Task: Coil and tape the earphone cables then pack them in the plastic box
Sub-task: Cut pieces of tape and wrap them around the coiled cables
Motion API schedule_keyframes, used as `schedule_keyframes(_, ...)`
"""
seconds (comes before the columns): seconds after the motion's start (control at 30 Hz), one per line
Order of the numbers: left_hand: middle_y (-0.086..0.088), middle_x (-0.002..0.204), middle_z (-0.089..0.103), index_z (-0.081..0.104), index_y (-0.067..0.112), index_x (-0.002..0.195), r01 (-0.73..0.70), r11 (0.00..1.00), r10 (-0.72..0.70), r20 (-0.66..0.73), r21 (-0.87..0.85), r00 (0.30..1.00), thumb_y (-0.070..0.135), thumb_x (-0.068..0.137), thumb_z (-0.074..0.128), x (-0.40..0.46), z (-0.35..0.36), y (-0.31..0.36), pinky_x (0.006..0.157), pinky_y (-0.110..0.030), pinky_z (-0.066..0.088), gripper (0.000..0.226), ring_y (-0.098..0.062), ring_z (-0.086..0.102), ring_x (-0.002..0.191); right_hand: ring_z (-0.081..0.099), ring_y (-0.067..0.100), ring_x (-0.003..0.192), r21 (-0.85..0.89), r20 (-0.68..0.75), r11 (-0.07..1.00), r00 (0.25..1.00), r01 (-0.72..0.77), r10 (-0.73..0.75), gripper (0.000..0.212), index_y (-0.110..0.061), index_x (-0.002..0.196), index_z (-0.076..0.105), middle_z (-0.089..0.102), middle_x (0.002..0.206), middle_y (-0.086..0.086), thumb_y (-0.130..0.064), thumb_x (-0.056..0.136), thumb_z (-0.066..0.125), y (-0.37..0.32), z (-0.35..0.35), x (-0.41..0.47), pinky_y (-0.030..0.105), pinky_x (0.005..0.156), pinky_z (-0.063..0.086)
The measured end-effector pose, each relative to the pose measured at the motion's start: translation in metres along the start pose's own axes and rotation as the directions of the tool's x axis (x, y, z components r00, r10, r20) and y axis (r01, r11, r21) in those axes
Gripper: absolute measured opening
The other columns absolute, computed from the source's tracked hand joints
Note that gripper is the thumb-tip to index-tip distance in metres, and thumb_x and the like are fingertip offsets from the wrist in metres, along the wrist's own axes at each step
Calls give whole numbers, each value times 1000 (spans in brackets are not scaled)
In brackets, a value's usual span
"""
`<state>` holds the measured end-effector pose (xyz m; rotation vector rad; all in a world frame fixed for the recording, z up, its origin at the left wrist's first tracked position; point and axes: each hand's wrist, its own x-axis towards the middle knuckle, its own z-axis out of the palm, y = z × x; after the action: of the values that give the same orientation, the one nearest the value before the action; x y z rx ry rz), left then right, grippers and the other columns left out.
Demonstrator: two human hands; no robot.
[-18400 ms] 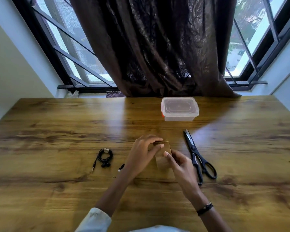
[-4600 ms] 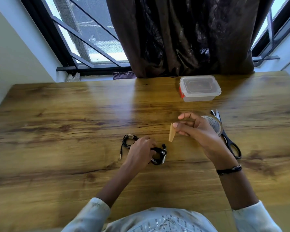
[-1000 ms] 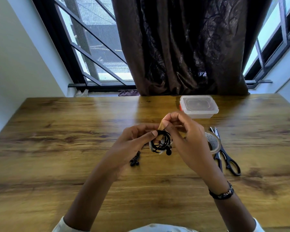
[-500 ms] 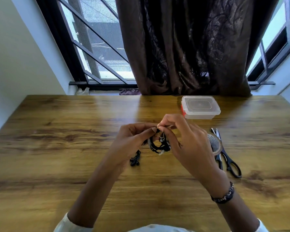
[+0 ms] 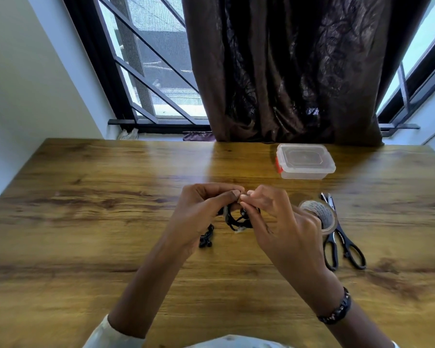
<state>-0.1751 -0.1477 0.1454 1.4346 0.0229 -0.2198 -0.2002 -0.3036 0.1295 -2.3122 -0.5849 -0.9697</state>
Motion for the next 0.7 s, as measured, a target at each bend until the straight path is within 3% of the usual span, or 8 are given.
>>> schedule_keyframes(0.17, -11, 87, 76, 75, 4, 95, 24, 1000, -24, -35, 7, 999, 9, 84, 67, 1, 1, 3, 77, -26, 57, 15, -20, 72, 81, 71, 4, 87, 71, 58, 996, 997, -51, 47, 31, -17, 113, 46, 75, 97, -1, -28, 90, 64, 0, -1, -1, 21, 58, 59)
schedule_keyframes(0.33, -7, 84, 76, 76, 8, 93, 19, 1000, -19, -39, -4, 999, 8, 86, 66, 1, 4, 8, 66, -19, 55, 12, -14, 73, 77, 65, 3, 92, 8, -29, 1000, 999, 15, -14, 39, -11, 113, 46, 74, 102, 6, -24, 86, 70, 1, 5, -2, 21, 64, 59)
schedule_keyframes(0.43, -5, 85, 76, 77, 12, 91, 14, 1000, -14, -17, 24, 1000, 13, 87, 66, 1, 4, 10, 72, -21, 56, 13, -13, 72, 82, 71, 13, 90, -46, -99, 995, 990, 93, -98, 36, -7, 111, 46, 74, 100, 12, -18, 87, 70, 4, 10, -4, 20, 73, 56)
schedule_keyframes(0.57, -7, 87, 76, 78, 17, 89, 45, 999, -45, -15, 20, 999, 18, 85, 67, -1, 4, 12, 90, -38, 51, 12, -19, 71, 88, 72, 18, 91, -37, -178, 988, 971, 152, -156, 35, -5, 109, 48, 72, 101, 18, -9, 85, 73, 9, 15, -6, 25, 71, 60)
schedule_keyframes(0.7, -10, 87, 75, 77, 14, 90, 70, 997, -70, -14, -41, 997, 16, 85, 66, -1, 3, 13, 86, -35, 54, 12, -19, 72, 85, 73, 20, 90, 42, -209, 978, 959, 203, -190, 45, -6, 106, 47, 71, 101, 21, -3, 76, 80, 13, 14, -5, 27, 70, 61)
